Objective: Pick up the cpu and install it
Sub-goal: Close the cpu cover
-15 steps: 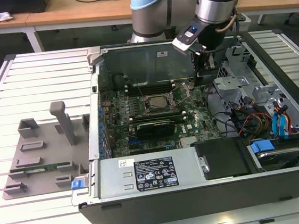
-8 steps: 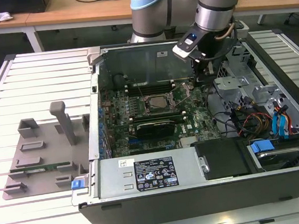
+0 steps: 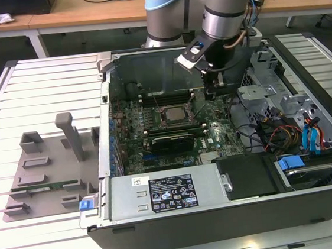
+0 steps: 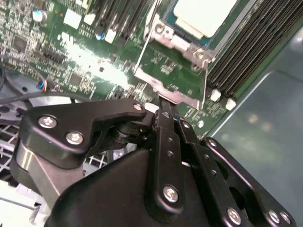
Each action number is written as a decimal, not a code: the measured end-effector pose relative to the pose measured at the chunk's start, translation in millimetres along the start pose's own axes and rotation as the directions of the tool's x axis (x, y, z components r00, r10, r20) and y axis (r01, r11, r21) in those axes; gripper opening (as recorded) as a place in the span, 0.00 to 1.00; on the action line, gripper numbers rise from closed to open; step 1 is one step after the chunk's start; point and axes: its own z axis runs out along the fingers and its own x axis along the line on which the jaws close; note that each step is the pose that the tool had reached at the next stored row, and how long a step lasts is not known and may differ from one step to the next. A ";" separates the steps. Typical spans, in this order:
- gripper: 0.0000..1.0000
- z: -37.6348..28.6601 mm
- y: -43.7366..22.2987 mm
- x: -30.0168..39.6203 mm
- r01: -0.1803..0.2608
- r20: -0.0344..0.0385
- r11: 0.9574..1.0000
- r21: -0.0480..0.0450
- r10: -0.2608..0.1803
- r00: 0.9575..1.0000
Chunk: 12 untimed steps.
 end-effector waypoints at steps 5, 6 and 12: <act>0.11 0.4 -11.0 0.2 0.000 0.000 1.000 0.000 0.000 1.000; 0.11 0.4 -12.2 0.3 0.000 0.000 1.000 0.000 0.000 1.000; 0.11 0.9 -18.0 0.4 0.000 0.000 1.000 0.000 0.000 1.000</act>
